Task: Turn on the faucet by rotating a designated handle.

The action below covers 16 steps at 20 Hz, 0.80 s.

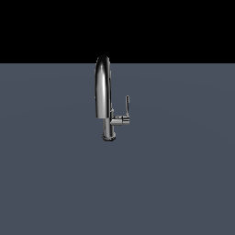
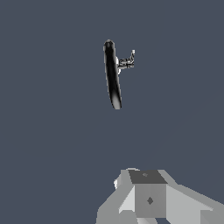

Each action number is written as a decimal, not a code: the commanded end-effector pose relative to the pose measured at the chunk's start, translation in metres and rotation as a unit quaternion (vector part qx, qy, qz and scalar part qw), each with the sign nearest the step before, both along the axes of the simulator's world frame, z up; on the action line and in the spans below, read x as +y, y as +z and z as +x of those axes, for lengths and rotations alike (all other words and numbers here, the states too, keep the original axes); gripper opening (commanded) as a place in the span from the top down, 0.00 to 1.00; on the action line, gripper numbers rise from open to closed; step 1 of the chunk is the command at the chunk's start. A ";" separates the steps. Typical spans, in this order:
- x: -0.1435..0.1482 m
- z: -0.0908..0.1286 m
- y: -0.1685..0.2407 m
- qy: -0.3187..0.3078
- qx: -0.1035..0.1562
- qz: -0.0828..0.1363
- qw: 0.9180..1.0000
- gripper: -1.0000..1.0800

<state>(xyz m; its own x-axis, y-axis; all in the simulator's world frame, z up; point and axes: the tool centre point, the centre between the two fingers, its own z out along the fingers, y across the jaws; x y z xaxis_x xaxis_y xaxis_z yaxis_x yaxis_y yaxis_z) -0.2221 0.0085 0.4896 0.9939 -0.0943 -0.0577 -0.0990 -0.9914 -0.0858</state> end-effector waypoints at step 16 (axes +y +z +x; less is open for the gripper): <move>-0.012 0.094 -0.037 -0.119 0.124 0.123 0.977 1.00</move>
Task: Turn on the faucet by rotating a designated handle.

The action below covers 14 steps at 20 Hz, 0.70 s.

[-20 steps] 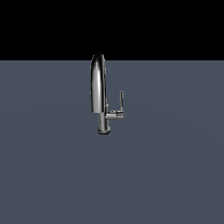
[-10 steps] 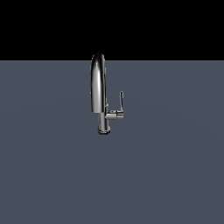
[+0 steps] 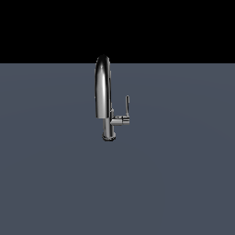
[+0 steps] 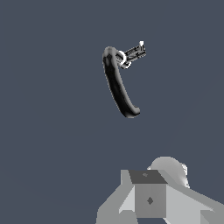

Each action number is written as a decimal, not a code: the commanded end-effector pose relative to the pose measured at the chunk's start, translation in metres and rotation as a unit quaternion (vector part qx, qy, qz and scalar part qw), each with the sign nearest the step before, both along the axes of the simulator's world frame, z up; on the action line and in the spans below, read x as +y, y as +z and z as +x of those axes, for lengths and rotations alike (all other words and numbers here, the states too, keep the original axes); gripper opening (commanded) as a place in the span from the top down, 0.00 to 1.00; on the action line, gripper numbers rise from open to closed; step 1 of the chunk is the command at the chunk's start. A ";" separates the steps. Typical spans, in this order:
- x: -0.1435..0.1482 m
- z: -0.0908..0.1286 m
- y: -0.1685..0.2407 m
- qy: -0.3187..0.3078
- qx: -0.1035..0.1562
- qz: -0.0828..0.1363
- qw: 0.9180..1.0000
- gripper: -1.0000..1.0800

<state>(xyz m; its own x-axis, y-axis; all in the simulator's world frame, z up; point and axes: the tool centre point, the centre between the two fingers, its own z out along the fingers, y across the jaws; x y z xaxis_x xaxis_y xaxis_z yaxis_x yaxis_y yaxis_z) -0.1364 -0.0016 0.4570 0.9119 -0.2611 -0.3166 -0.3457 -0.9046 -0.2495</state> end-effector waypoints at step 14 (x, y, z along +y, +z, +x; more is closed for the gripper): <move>-0.020 0.080 -0.060 -0.119 0.124 0.126 0.977 1.00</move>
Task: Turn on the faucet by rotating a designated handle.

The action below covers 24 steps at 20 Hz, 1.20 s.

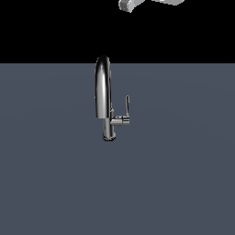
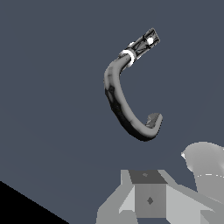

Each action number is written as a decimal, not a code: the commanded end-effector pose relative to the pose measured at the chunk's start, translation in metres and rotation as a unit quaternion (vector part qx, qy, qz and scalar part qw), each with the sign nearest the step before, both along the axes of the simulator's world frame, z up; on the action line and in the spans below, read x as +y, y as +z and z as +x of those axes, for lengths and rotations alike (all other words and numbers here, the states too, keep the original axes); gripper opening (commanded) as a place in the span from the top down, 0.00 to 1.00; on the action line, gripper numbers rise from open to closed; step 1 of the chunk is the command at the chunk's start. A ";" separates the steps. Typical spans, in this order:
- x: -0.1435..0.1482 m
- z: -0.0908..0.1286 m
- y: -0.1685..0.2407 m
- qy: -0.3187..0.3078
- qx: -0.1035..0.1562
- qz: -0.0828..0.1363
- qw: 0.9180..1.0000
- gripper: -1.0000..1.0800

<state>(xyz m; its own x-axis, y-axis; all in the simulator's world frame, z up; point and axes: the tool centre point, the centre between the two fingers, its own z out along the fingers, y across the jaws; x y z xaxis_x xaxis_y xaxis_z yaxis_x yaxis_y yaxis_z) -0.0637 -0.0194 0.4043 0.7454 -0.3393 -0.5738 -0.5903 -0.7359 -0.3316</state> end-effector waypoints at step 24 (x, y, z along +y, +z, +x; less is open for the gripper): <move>-0.026 0.093 -0.175 -0.235 0.246 0.252 0.906 1.00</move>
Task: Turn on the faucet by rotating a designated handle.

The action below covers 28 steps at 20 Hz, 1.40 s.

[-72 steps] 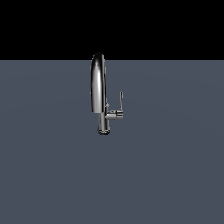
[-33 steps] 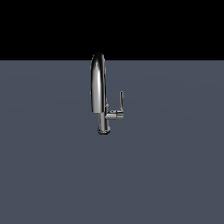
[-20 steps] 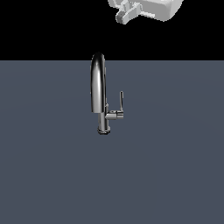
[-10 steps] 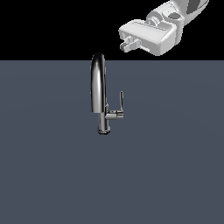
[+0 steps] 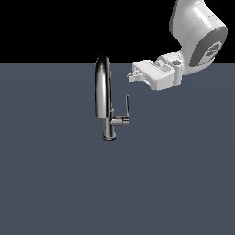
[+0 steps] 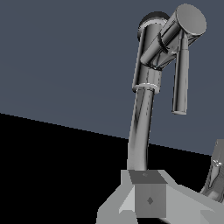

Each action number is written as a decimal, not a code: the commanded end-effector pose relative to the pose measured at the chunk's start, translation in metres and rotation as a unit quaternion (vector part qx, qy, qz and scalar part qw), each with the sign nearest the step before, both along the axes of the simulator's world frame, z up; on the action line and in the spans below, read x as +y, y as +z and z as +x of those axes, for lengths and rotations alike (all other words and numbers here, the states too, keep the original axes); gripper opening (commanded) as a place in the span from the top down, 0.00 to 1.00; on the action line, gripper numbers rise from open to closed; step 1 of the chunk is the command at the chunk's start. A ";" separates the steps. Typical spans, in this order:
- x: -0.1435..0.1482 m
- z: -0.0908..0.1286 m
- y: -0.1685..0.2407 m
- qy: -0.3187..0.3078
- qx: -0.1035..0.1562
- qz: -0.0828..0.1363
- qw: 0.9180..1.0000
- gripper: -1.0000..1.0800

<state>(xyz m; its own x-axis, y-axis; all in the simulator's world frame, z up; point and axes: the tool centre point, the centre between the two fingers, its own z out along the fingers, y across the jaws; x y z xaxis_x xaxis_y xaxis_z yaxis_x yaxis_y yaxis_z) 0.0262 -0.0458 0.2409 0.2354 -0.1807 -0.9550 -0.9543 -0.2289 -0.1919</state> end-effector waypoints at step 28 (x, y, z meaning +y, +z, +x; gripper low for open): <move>0.010 -0.009 -0.078 -0.096 0.102 0.103 0.985 1.00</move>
<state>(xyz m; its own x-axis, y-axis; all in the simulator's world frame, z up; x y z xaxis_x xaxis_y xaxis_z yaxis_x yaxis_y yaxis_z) 0.0213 -0.0353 0.1626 0.0155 -0.0006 -0.9999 -0.9998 -0.0160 -0.0155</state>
